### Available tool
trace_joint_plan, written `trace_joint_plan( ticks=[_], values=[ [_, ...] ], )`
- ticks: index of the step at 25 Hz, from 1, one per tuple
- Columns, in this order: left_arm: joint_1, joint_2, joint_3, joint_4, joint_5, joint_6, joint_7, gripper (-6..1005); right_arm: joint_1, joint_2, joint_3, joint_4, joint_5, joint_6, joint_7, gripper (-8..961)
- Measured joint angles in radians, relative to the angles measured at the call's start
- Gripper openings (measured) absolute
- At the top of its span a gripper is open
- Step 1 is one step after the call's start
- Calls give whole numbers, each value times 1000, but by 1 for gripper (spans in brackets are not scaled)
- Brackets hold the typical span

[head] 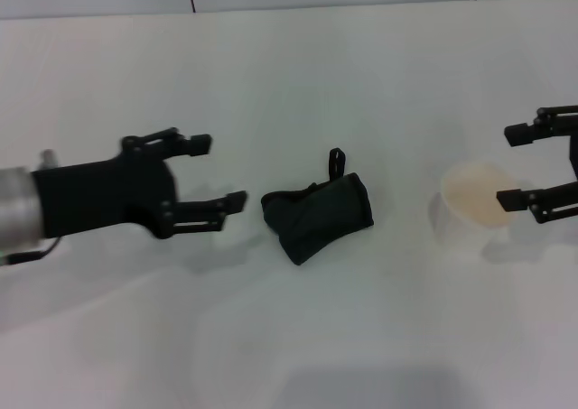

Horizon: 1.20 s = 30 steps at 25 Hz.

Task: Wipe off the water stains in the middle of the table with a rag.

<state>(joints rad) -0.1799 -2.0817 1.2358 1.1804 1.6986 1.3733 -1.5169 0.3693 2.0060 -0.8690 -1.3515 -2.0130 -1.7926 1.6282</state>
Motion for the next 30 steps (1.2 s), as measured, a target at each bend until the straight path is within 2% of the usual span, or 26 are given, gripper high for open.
trace_joint_plan(
  ticks=[7, 12, 15, 30],
  values=[
    [50, 1, -158, -12, -22, 156, 88, 891, -9, -3, 26, 14, 0, -2, -21, 813],
    [71, 1, -237, -97, -52, 221, 211, 888, -12, 0, 27, 41, 13, 5, -41, 813],
    [65, 3, -287, -129, -37, 255, 227, 888, -12, 0, 28, 44, 26, 5, -42, 813],
    [65, 7, -358, -122, 7, 316, 242, 888, 9, -1, 39, 40, 29, 11, -31, 813]
  ],
)
